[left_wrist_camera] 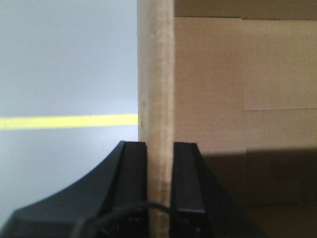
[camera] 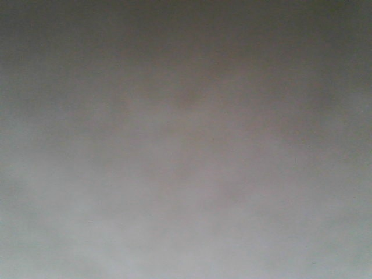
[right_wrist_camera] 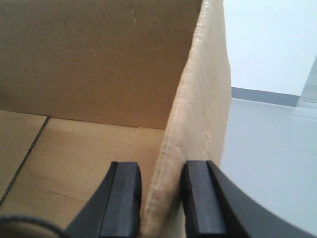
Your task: Grab box from left shelf to table start
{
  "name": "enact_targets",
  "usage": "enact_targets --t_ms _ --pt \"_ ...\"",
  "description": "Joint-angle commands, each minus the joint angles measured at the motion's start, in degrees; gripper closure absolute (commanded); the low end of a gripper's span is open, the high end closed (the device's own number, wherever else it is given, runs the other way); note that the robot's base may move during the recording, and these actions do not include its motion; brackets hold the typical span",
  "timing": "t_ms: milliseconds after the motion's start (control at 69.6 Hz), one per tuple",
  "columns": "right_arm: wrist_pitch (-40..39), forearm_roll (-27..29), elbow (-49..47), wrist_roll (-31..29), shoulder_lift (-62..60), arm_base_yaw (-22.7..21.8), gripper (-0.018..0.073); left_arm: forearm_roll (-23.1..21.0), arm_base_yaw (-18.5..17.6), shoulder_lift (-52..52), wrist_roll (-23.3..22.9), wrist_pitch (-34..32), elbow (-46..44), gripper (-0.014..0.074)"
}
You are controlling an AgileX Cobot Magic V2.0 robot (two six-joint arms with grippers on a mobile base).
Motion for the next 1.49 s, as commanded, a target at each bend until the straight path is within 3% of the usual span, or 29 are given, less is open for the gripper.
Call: enact_targets --t_ms 0,1479 --pt "-5.15 0.02 -1.68 -0.95 0.67 0.14 0.0502 -3.67 -0.13 0.71 0.61 5.38 -1.15 0.0696" --pt "-5.04 0.02 -1.68 -0.95 0.72 0.14 0.0502 -3.67 -0.13 0.71 0.61 5.42 -1.15 0.0696"
